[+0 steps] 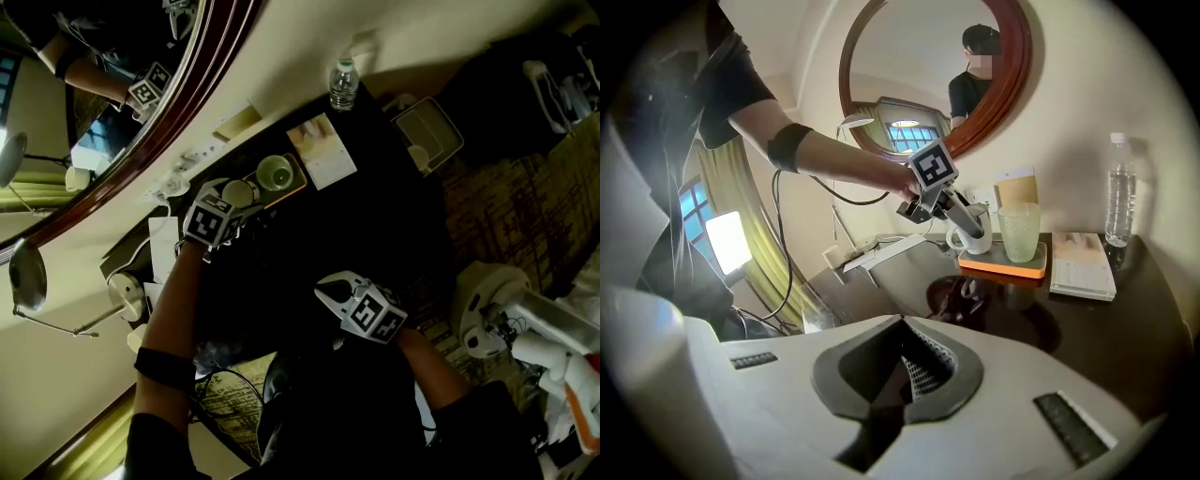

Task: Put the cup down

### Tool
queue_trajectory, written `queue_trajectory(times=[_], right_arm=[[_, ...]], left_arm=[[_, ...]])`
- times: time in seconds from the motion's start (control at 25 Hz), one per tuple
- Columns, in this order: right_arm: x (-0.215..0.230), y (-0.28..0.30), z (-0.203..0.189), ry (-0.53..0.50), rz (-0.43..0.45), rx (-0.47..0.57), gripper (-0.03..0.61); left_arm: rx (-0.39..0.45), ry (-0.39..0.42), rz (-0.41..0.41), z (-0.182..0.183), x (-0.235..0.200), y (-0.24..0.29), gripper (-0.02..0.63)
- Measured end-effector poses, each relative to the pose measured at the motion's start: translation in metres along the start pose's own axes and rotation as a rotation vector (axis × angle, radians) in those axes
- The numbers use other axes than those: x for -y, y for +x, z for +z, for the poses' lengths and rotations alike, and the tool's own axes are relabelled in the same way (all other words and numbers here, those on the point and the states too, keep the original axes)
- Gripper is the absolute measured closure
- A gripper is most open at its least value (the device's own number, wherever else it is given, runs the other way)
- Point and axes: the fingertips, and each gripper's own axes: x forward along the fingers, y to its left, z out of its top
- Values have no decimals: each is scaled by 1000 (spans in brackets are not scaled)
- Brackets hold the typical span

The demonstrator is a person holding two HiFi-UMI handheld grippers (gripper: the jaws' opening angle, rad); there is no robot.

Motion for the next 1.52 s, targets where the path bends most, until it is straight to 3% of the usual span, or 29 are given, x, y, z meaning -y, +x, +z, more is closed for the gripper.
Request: queue_trajectory(times=[0.68, 1.2, 1.52], right_arm=[[9, -10, -17, 43, -31, -2, 580], [10, -15, -17, 27, -45, -10, 580], [17, -41, 3, -17, -92, -2, 580]], left_arm=[[16, -53, -32, 5, 1, 11, 201], [26, -64, 33, 1, 4, -6, 195], [122, -99, 111, 11, 18, -57, 195]])
